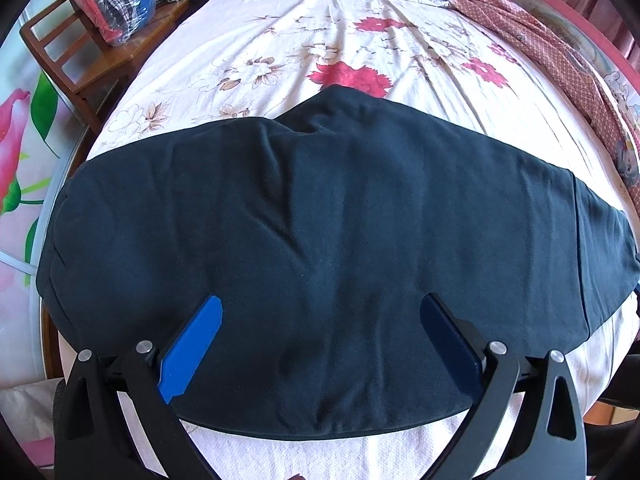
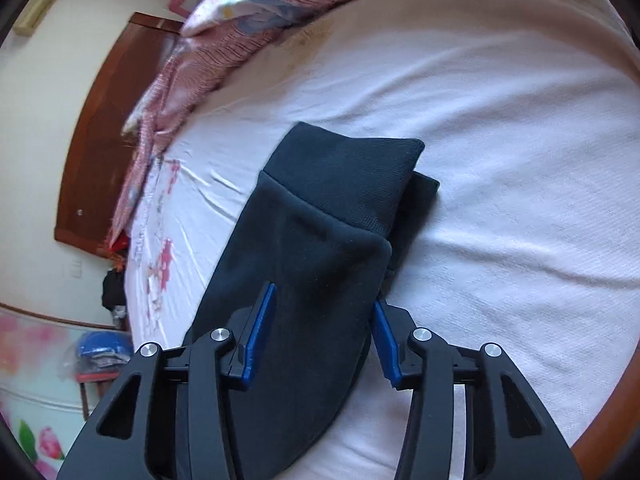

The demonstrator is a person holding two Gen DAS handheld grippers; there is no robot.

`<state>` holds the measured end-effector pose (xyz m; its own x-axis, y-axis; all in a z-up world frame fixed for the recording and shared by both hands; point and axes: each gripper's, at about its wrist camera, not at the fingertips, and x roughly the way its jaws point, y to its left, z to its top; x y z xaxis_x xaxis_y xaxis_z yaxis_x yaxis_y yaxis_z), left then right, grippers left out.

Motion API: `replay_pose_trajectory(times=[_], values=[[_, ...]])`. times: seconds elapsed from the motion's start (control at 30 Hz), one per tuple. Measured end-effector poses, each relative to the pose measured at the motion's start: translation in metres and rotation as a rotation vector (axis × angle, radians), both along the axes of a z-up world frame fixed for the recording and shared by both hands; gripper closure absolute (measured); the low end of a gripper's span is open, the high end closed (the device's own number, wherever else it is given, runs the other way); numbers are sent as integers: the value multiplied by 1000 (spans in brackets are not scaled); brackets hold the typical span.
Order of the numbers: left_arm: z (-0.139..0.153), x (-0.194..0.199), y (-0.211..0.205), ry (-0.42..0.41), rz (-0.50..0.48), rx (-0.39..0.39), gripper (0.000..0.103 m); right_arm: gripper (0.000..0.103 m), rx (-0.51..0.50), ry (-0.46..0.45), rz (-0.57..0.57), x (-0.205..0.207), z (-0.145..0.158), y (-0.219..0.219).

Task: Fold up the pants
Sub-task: 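Close the right gripper on the cuff end of the pants, then fold the cuff end over toward the waistband with the right gripper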

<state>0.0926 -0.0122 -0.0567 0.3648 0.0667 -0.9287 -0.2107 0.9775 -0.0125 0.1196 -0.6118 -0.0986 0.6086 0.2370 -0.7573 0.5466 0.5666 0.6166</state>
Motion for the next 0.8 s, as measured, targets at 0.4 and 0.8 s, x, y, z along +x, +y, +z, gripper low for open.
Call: replay_pose_trajectory(times=[0.4,0.8], values=[[4,1,4,6,-1,0,3,94,-96,4,17,3,7,11],[49,-27,70,-74,56,46,3,94,-875,23,419,23,122,182]])
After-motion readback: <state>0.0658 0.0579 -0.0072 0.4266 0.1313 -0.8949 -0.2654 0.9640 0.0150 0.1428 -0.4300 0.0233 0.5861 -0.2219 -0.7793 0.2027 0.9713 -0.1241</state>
